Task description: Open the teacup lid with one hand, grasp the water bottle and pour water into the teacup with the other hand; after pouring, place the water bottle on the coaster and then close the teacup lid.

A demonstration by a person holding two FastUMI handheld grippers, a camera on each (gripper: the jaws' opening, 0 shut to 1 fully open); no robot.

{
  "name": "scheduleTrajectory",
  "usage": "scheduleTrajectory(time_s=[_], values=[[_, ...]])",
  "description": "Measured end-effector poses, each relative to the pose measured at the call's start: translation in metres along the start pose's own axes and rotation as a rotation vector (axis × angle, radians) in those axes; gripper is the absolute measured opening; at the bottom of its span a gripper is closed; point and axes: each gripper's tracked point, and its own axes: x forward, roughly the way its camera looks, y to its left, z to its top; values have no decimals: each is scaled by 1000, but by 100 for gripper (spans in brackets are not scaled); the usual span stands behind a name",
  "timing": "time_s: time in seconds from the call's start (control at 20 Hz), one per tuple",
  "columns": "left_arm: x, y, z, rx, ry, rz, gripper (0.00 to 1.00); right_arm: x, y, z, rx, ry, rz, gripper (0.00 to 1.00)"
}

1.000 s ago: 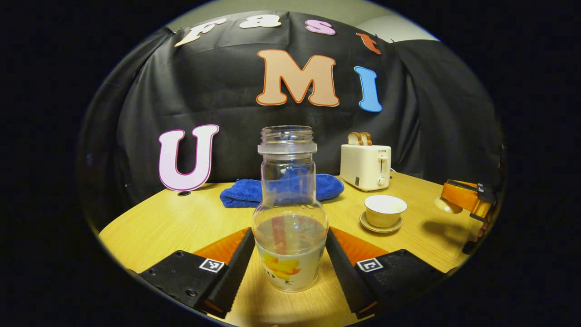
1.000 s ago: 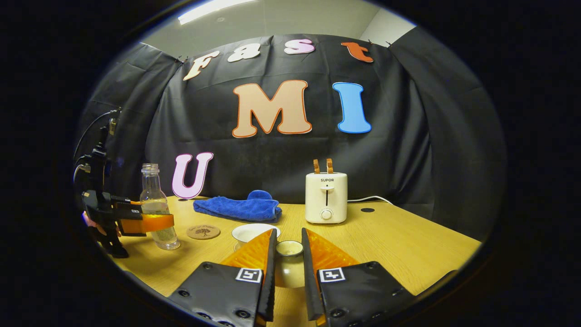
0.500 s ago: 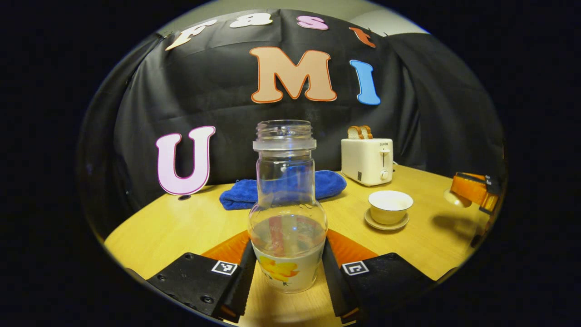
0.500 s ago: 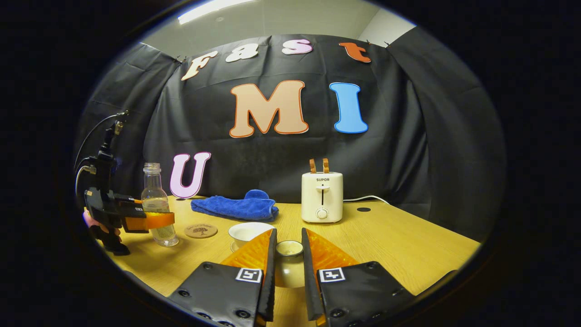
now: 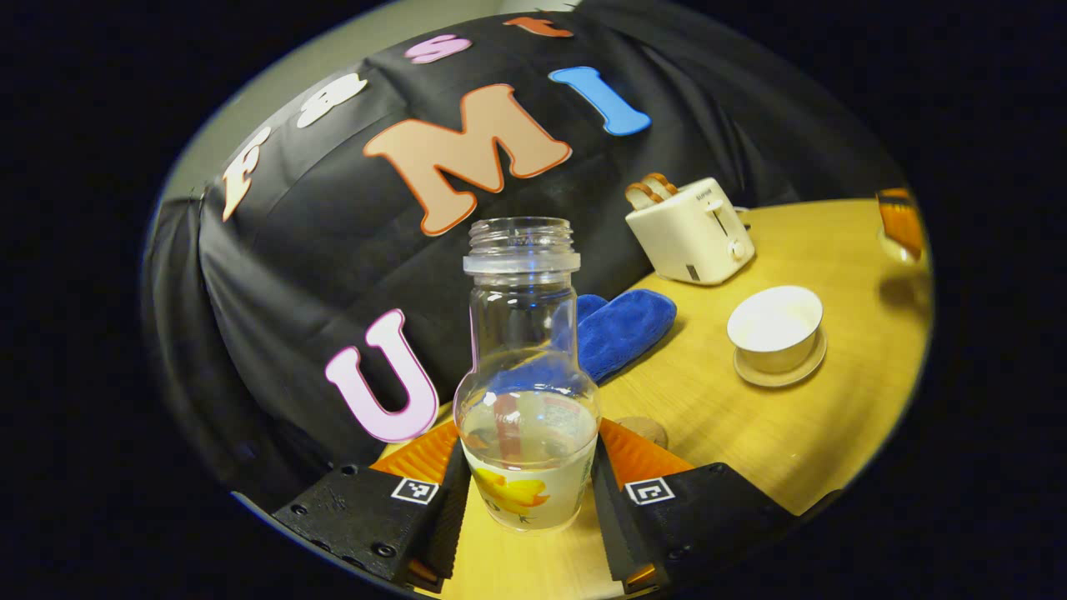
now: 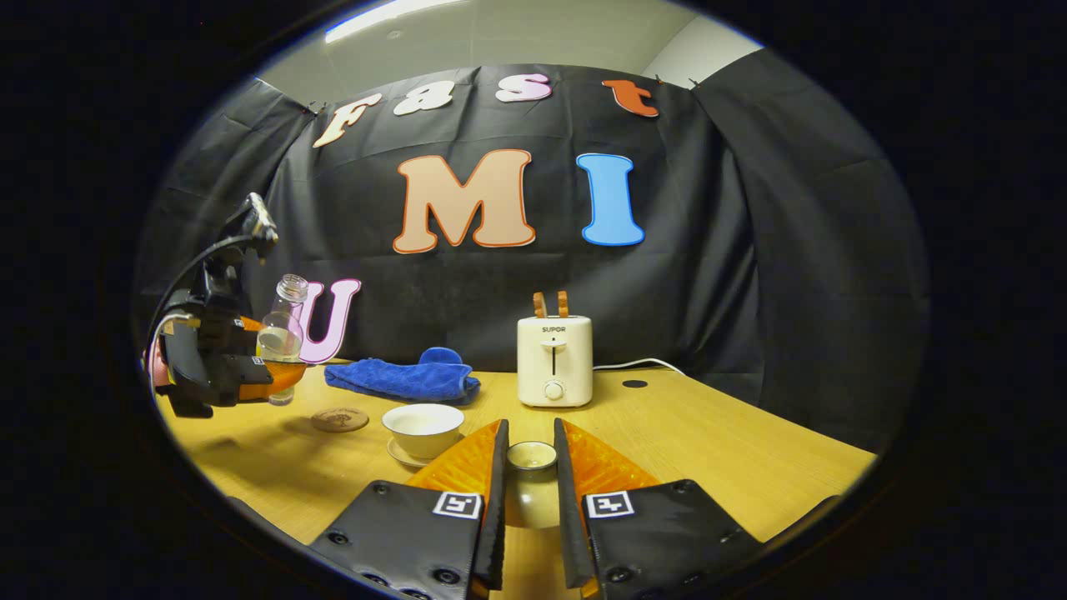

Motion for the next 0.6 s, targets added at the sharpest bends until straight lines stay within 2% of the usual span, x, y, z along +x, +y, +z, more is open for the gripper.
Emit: scheduleTrajectory(time_s=[0.15,0.25,0.6], values=[[10,-1,7,245,-18,31,66,0,-13,0,-1,-2,-34,31],[19,-7,9,372,-26,42,65,-1,-18,0,-2,-2,-43,31],[39,-17,22,591,-40,22,65,0,-18,0,-2,-1,-40,31]])
